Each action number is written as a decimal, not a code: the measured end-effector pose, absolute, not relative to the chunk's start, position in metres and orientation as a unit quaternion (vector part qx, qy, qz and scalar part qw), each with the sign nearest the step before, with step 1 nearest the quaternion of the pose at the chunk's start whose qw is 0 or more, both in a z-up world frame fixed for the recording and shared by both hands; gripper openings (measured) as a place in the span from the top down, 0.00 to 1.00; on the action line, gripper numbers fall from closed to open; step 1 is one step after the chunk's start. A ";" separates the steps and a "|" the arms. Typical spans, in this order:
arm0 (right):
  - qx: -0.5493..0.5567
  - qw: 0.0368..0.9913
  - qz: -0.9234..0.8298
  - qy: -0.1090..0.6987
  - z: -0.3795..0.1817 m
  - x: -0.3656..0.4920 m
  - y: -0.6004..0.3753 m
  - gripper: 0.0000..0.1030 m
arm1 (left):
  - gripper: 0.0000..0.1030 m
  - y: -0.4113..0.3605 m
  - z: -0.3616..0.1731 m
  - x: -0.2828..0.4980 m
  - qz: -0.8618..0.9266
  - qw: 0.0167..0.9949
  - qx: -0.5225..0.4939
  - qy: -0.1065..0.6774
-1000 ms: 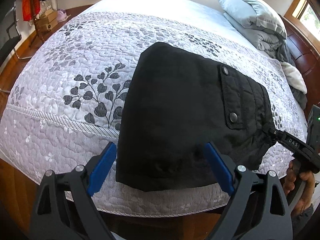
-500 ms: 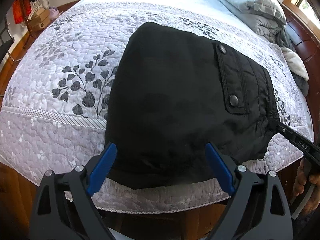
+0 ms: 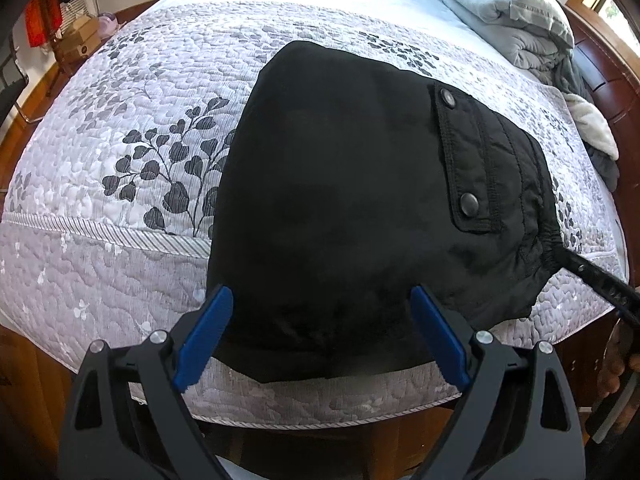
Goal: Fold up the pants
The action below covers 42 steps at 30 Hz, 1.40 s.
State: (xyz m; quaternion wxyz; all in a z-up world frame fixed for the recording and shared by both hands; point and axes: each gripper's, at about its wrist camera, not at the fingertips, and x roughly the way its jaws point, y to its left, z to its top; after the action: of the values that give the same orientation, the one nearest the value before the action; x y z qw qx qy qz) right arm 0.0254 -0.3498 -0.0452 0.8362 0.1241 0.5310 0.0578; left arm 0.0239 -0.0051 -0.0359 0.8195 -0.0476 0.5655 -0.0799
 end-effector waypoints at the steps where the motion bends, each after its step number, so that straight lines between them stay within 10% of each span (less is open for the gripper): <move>1: 0.127 0.835 0.058 0.533 -0.048 0.025 -0.351 0.85 | 0.12 -0.004 -0.036 0.024 -0.079 0.820 -0.048 0.565; 7: 0.134 0.822 0.049 0.552 -0.062 0.029 -0.353 0.85 | 0.12 -0.003 -0.035 0.024 -0.079 0.818 -0.055 0.566; 13: 0.169 0.835 0.059 0.520 -0.041 0.023 -0.364 0.50 | 0.12 0.000 -0.033 0.024 -0.076 0.821 -0.055 0.563; 19: 0.177 0.827 0.068 0.529 -0.049 0.039 -0.358 0.39 | 0.12 -0.006 -0.034 0.022 -0.083 0.820 -0.044 0.564; 24: 0.198 0.803 0.078 0.557 -0.074 0.049 -0.352 0.40 | 0.12 -0.006 -0.036 0.022 -0.082 0.818 -0.043 0.568; 32: 0.224 0.809 0.088 0.536 -0.074 0.040 -0.362 0.71 | 0.12 -0.005 -0.039 0.024 -0.079 0.814 -0.049 0.573; 42: 0.180 0.816 0.062 0.546 -0.073 0.037 -0.361 0.72 | 0.12 -0.008 -0.042 0.025 -0.078 0.815 -0.044 0.573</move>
State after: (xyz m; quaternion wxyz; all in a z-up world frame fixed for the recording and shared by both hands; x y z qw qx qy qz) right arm 0.0368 -0.3614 -0.0731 0.8161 0.1795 0.5457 0.0620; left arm 0.0252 -0.0079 -0.0415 0.8150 -0.0435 0.5726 -0.0781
